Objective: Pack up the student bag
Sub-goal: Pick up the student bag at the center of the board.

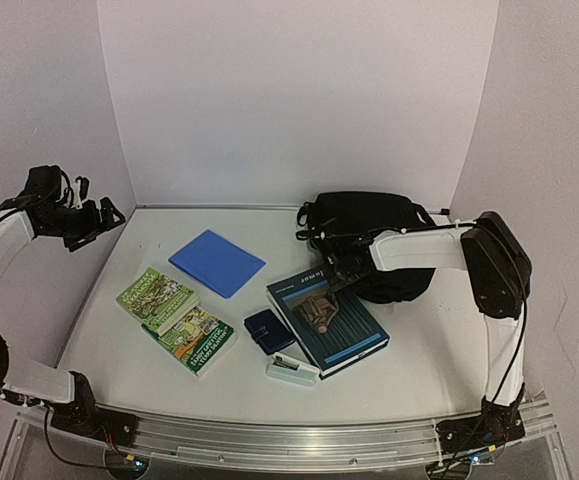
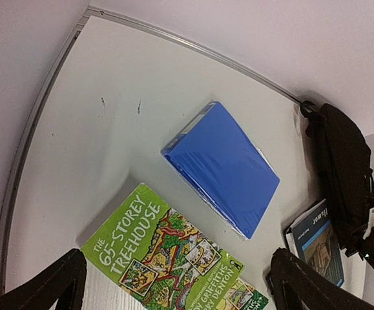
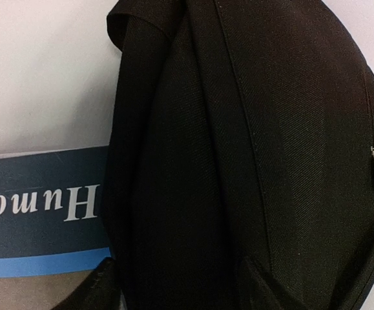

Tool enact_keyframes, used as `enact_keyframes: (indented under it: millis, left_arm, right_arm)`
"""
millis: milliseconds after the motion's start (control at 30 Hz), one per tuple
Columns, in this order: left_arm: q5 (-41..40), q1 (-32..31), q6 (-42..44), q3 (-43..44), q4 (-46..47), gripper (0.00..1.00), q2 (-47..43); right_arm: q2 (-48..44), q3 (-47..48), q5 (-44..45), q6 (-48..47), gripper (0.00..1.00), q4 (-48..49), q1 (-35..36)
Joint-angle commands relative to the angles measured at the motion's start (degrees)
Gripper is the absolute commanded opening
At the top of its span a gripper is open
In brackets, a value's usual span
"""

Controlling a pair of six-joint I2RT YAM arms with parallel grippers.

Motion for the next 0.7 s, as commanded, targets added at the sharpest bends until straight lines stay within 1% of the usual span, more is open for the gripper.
enact_keyframes:
  millis: [0, 67, 133, 167, 200, 300, 400, 500, 567, 633, 667]
  left_arm:
    - [2.41, 0.2, -0.13, -0.38, 2.16, 1.0, -0.12]
    - [2.51, 0.15, -0.15, -0.38, 2.14, 1.0, 0.15]
    - [2.54, 0.17, -0.23, -0.32, 2.05, 1.0, 0.41]
    - [2.54, 0.16, -0.24, -0.37, 2.07, 1.0, 0.4]
    - [2.54, 0.13, -0.24, -0.45, 2.06, 1.0, 0.4]
    - [2.28, 0.21, -0.32, -0.56, 2.09, 1.0, 0.32]
    - [2.27, 0.14, -0.45, -0.6, 2.08, 1.0, 0.32]
    - [2.2, 0.19, -0.57, -0.61, 2.14, 1.0, 0.38]
    - [2.4, 0.21, -0.66, -0.66, 2.14, 1.0, 0.49]
    - [2.45, 0.15, -0.72, -0.55, 2.05, 1.0, 0.58]
    - [2.5, 0.19, -0.75, -0.56, 2.05, 1.0, 0.58]
  right_arm:
    - [2.47, 0.3, 3.95, -1.12, 0.45, 0.86, -0.1]
    - [2.5, 0.39, 5.04, -1.33, 0.35, 1.36, -0.11]
    - [1.61, 0.93, 7.3, -1.34, 0.13, 2.0, -0.11]
    - [0.89, 1.09, 8.65, -1.34, 0.04, 2.1, -0.11]
    - [0.26, 1.23, 9.33, -1.34, 0.0, 2.15, -0.11]
    - [-5.34, 1.37, 12.04, -1.79, 0.0, 2.27, -0.11]
    - [-10.78, 1.17, 12.78, -2.65, 0.0, 1.37, -0.11]
    - [-15.93, 2.42, 12.08, -3.01, 0.0, -3.11, -0.11]
    - [-19.32, 4.4, 11.44, -2.23, 0.0, -8.97, -0.11]
    - [-21.5, 6.12, 7.51, -1.64, 0.0, -14.98, -0.04]
    - [-22.08, 6.46, 6.57, -1.62, 0.0, -16.43, -0.03]
